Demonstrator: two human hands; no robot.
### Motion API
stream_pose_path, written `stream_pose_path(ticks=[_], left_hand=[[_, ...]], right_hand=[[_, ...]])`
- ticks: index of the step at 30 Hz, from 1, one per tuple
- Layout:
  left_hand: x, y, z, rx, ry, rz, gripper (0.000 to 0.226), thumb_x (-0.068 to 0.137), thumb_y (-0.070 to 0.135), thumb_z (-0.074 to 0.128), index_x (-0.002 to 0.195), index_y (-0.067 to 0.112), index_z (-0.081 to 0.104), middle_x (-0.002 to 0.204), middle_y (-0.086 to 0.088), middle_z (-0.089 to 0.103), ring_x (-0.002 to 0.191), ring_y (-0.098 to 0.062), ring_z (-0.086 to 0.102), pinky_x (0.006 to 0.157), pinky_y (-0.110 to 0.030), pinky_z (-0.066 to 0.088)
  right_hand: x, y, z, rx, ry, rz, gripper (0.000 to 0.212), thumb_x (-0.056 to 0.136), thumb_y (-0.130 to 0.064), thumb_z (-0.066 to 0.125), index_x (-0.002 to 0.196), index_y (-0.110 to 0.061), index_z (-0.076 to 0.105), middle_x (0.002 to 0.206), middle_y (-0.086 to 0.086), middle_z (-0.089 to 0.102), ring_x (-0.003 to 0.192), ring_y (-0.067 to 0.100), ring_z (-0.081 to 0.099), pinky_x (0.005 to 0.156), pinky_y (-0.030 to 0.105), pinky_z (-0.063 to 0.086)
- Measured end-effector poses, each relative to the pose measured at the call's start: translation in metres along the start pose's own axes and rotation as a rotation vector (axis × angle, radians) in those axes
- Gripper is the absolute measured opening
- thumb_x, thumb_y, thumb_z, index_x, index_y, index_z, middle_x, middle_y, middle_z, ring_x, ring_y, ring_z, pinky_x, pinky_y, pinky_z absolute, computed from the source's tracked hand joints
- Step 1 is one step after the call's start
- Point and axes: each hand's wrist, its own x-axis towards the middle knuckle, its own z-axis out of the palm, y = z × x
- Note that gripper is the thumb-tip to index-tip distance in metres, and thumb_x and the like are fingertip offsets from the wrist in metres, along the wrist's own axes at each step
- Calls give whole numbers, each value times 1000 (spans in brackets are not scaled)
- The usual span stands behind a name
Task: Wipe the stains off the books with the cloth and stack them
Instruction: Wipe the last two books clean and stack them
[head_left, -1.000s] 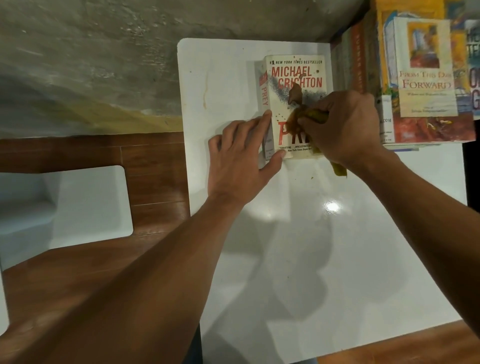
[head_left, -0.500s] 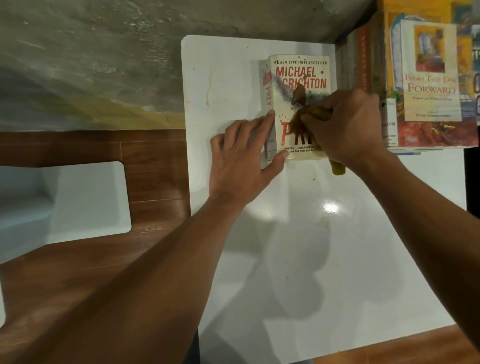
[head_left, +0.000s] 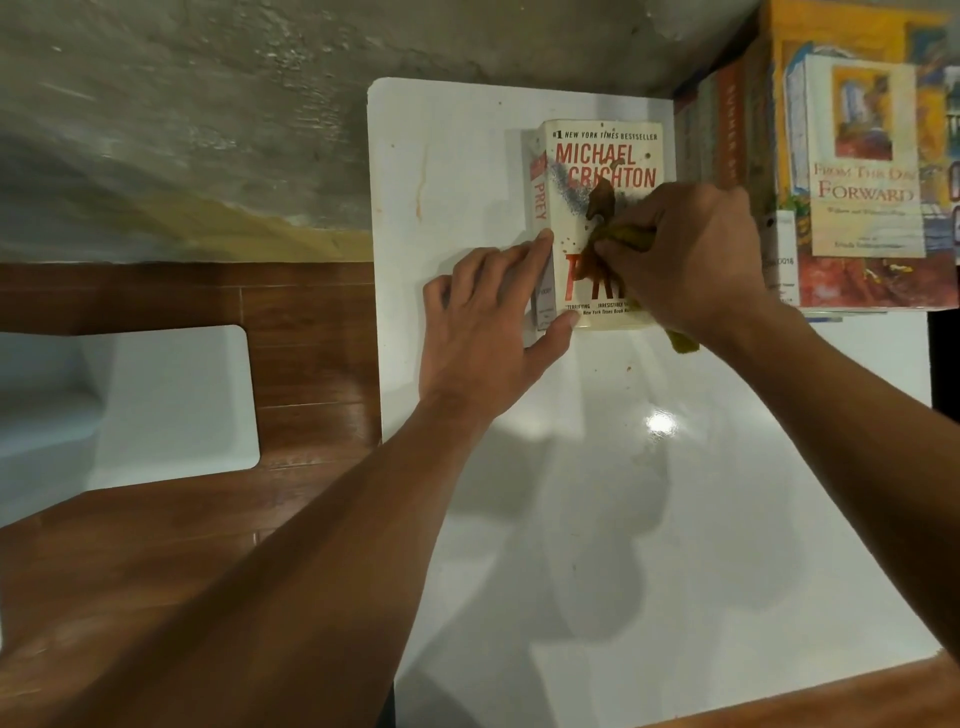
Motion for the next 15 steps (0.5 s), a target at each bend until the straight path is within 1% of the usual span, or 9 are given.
stream_pose_path(ticks=[2, 5, 6, 8, 11, 12, 14, 15], left_hand=[[1, 0, 0, -4, 0, 1, 68, 94, 64, 43, 150, 24, 43, 142, 4, 53, 130, -20, 41, 102, -39, 34], [0, -1, 1, -2, -6, 0, 69, 95, 64, 42, 151, 25, 41, 143, 5, 52, 130, -20, 41, 101, -39, 33], [0, -1, 0, 0, -9, 1, 69, 95, 65, 41, 151, 25, 41, 143, 5, 51, 130, -20, 41, 101, -39, 33], [0, -1, 0, 0, -10, 2, 69, 95, 65, 40, 152, 25, 41, 143, 5, 51, 131, -20, 41, 101, -38, 32], [0, -1, 0, -3, -9, -4, 69, 95, 65, 40, 151, 25, 41, 143, 6, 51, 130, -19, 41, 101, -38, 32], [-1, -1, 0, -3, -11, -6, 69, 95, 65, 41, 151, 25, 41, 143, 6, 51, 130, -19, 41, 101, -38, 32], [0, 0, 0, -3, -7, 1, 69, 95, 65, 42, 151, 24, 42, 143, 5, 52, 130, -20, 42, 101, -39, 33], [0, 0, -1, -6, -5, 3, 69, 95, 64, 42, 151, 24, 42, 143, 5, 52, 130, -20, 42, 101, -39, 33]], right_hand=[[0, -1, -2, -15, -43, -36, 31, 92, -39, 67, 118, -23, 71, 116, -1, 70, 89, 23, 71, 66, 24, 54], [4, 0, -2, -9, 16, 19, 30, 93, -40, 66, 118, -23, 71, 113, 1, 70, 86, 20, 67, 67, 25, 53], [5, 0, -2, -8, 15, 7, 30, 93, -40, 66, 117, -23, 71, 112, 0, 70, 84, 18, 66, 67, 25, 53], [7, -1, -2, -11, -29, -20, 30, 93, -40, 66, 119, -25, 71, 113, -2, 70, 82, 15, 65, 66, 23, 53], [9, -1, -2, -6, -5, 29, 33, 92, -41, 67, 121, -25, 69, 114, -2, 69, 83, 16, 64, 72, 28, 56], [9, -1, -2, -11, -8, 12, 32, 92, -41, 66, 120, -25, 70, 113, -2, 70, 83, 17, 65, 73, 29, 57], [9, -1, -3, -32, -46, -21, 31, 93, -42, 66, 118, -24, 70, 110, -2, 70, 81, 17, 65, 67, 26, 55], [11, -2, -4, -43, -47, 0, 33, 92, -42, 66, 119, -24, 69, 110, -1, 70, 79, 16, 63, 63, 23, 51]])
